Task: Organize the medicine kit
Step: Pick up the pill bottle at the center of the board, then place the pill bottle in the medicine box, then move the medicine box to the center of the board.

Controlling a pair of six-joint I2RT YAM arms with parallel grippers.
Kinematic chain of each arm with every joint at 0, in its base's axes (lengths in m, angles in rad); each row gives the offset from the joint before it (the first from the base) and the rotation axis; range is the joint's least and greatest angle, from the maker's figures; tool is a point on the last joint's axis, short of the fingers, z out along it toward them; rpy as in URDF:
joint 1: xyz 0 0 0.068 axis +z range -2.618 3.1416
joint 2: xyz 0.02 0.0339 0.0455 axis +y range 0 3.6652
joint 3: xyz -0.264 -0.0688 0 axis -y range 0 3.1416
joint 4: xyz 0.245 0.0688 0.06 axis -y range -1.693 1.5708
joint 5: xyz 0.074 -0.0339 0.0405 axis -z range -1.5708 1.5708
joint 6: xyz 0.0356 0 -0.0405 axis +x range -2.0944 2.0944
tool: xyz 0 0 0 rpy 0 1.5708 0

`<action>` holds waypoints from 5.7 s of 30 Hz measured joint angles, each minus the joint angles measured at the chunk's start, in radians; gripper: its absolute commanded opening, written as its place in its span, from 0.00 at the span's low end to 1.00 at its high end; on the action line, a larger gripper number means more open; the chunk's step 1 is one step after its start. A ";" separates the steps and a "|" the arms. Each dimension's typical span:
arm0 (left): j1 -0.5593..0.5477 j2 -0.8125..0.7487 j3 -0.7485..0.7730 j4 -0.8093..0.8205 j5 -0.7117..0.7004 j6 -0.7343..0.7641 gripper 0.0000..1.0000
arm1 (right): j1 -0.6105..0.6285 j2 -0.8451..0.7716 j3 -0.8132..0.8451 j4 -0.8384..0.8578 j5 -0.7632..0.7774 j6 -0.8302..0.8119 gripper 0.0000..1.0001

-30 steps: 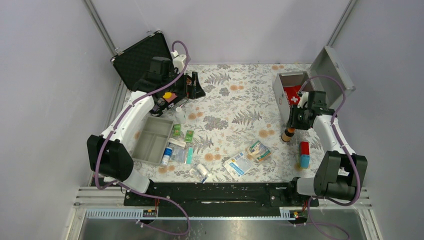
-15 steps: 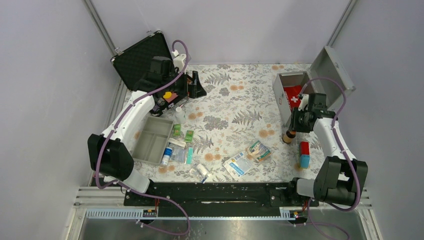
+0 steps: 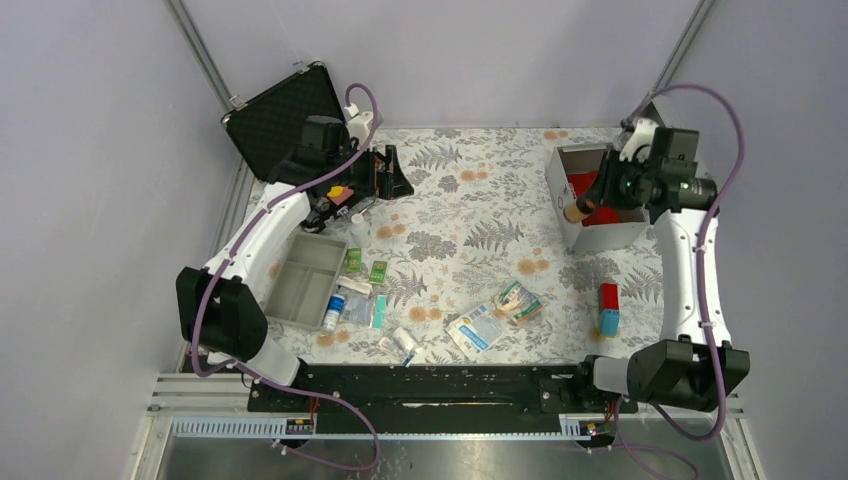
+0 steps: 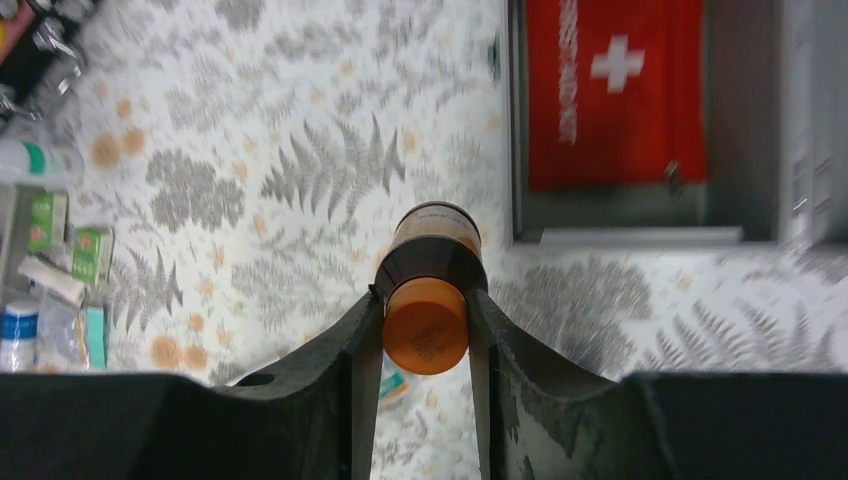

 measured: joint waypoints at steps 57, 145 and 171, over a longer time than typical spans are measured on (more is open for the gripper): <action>0.026 -0.020 0.037 -0.103 -0.361 0.221 0.99 | -0.099 0.592 0.289 -0.099 0.448 -0.311 0.53; 0.045 -0.107 -0.083 -0.117 -0.322 0.209 0.98 | 0.039 0.738 0.465 -0.306 0.346 -0.295 0.33; 0.045 -0.090 -0.078 -0.117 -0.315 0.201 0.98 | 0.031 0.755 0.743 -0.445 0.328 -0.285 0.01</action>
